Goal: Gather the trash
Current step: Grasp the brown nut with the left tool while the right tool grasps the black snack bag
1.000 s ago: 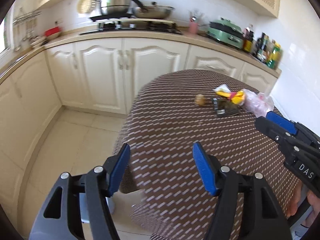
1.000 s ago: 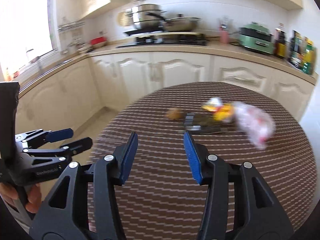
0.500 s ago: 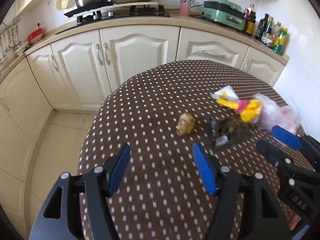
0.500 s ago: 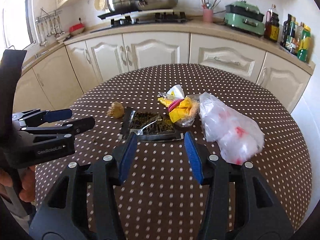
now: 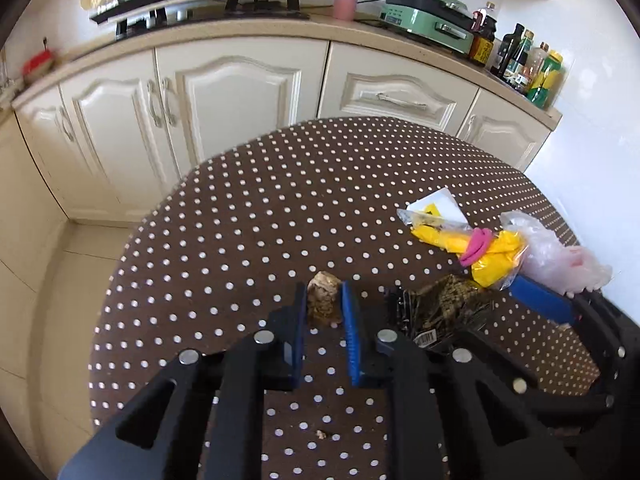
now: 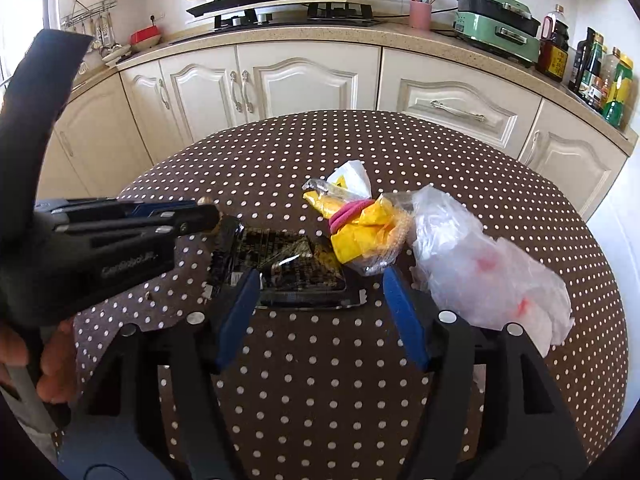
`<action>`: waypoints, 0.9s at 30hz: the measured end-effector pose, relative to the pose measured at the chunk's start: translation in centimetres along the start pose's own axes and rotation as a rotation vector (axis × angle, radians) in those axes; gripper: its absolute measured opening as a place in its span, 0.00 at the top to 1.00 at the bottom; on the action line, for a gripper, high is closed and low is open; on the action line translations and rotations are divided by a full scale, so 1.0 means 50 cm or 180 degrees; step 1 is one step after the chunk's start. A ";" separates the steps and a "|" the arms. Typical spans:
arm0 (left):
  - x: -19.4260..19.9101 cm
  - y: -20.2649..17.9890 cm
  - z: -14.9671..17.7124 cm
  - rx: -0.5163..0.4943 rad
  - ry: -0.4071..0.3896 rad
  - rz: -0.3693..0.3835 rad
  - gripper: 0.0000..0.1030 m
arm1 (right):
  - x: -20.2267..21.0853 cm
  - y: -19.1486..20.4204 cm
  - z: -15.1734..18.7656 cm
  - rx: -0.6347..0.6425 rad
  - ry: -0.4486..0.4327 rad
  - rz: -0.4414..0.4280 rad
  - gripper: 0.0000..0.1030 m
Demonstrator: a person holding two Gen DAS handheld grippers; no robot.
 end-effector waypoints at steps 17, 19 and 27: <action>0.089 0.031 0.055 0.0088 -0.0162 0.0127 0.85 | -0.018 0.053 -0.012 0.0235 0.0033 0.0154 0.74; 0.107 0.033 0.063 0.0095 -0.0196 0.0136 0.85 | -0.003 0.065 -0.008 0.0236 -0.0012 0.0138 0.75; 0.231 0.078 0.124 0.0208 -0.0407 0.0142 0.85 | 0.090 0.152 0.004 0.0377 -0.0246 -0.0021 0.78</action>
Point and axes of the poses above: each gripper's, at about its wrist camera, not at the fingertips, and x roughly against the way its jaws point, y to its left, z to its underside, the point moved 2 cm from there along -x, roughly the way its jaws point, and after that the axes turned 11 degrees about z, right-handed, at the moved point
